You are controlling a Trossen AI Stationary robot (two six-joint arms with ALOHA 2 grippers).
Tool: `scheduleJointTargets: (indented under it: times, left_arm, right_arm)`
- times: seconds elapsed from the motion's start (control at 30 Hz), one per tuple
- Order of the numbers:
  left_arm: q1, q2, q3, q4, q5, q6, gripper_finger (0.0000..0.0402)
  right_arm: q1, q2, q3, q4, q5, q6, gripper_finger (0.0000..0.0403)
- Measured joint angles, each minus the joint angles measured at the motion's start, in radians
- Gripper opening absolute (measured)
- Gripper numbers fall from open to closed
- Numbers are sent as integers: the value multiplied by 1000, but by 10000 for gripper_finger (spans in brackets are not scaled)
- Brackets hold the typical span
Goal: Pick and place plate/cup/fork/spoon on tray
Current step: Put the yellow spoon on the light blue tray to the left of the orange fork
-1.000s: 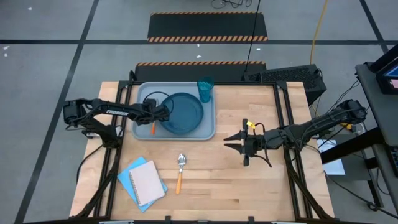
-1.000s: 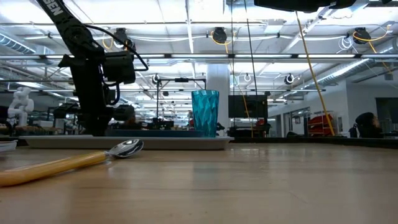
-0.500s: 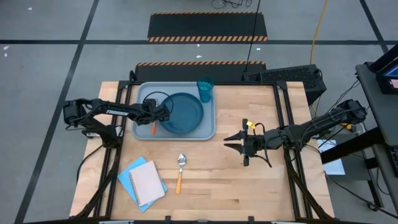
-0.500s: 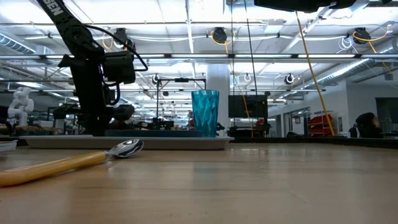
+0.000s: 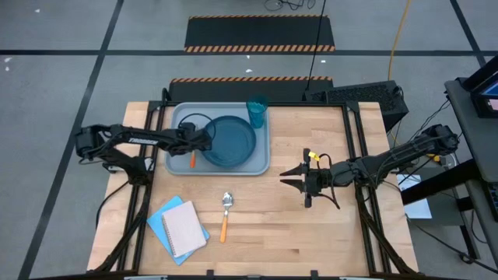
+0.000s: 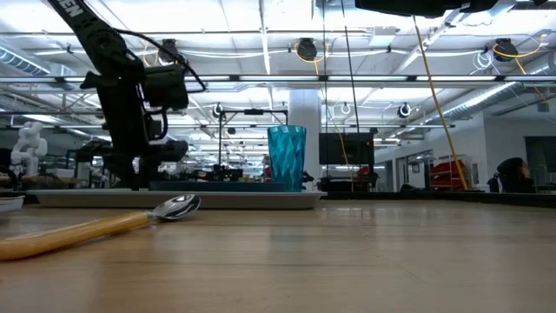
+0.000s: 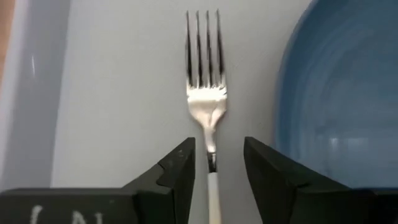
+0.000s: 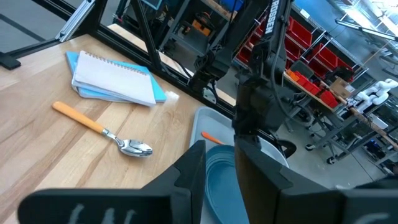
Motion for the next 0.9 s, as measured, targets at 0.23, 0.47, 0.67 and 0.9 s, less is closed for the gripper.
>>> scheduleJointTargets:
  times: [0.23,0.47,0.67,0.9]
  left_arm:
    - [-44,-194,1,-50,0,35,143]
    - [-215,-421,1,6,-24,141,143]
    - [-414,-513,2,180,-70,304,143]
    - [-636,-459,1,371,-70,431,143]
  right_arm:
    - [0,0,0,-13,1,15,80]
    - [3,0,0,-79,2,157,80]
    - [14,0,0,-111,1,362,80]
    - [97,2,0,-110,1,526,80]
